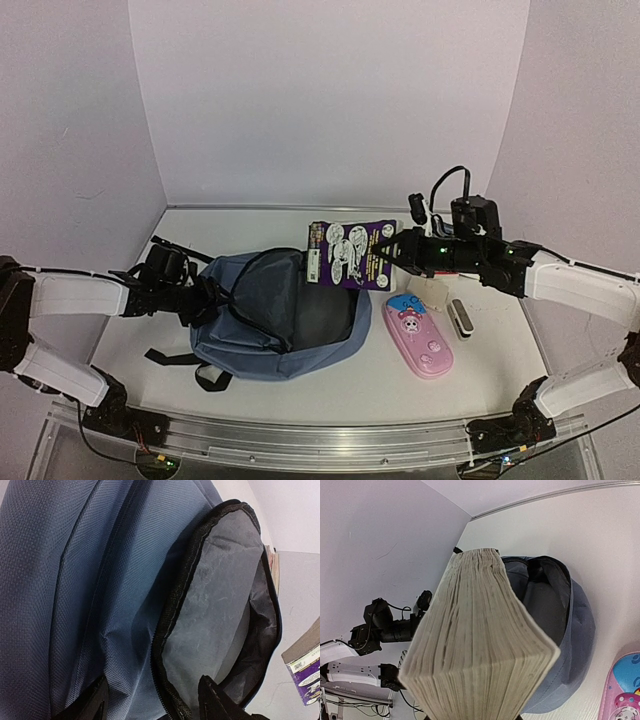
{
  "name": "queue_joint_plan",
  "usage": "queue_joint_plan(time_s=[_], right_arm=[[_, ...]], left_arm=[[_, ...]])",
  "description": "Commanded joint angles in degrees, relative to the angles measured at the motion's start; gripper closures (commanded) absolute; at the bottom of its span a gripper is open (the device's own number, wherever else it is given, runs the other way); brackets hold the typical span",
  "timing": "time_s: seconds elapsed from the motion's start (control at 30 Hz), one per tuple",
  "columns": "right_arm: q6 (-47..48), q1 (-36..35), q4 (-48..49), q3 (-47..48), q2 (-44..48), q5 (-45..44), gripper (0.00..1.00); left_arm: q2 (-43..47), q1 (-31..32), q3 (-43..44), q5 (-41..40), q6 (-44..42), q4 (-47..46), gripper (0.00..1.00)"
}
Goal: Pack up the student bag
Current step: Place the book in the student bag.
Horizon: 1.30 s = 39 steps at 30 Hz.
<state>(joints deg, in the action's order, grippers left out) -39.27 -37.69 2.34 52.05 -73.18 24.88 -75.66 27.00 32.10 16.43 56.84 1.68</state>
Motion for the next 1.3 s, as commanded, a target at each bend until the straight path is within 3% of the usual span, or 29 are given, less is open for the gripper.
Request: queue_joint_plan(time_s=[0.0,0.17,0.33,0.47,0.8,1.27], right_arm=[[-0.4,-0.2,5.2,0.9,3.1,-0.2,1.00],[-0.4,-0.2,5.0,0.9,3.7,-0.3,1.00],[-0.4,-0.2,5.0,1.0,3.4,-0.4,1.00],[-0.3,-0.2,5.0,1.5,2.4,-0.4,1.00],[-0.5,-0.2,4.9,2.4,1.7,0.2,1.00],[-0.9,-0.2,4.5,2.4,2.2,0.0,1.00]], left_arm=[[-0.7,-0.2,0.1,1.0,1.2,-5.2,0.43],[3.3,-0.1,3.7,-4.4,-2.1,4.8,0.44],[8.7,-0.1,4.9,-6.3,-4.4,9.0,0.45],[9.7,-0.1,4.1,-4.1,-4.5,7.1,0.44],[2.0,-0.1,1.4,5.1,-3.1,-4.4,0.43],[-8.6,-0.1,1.9,5.0,-1.7,-9.0,0.41]])
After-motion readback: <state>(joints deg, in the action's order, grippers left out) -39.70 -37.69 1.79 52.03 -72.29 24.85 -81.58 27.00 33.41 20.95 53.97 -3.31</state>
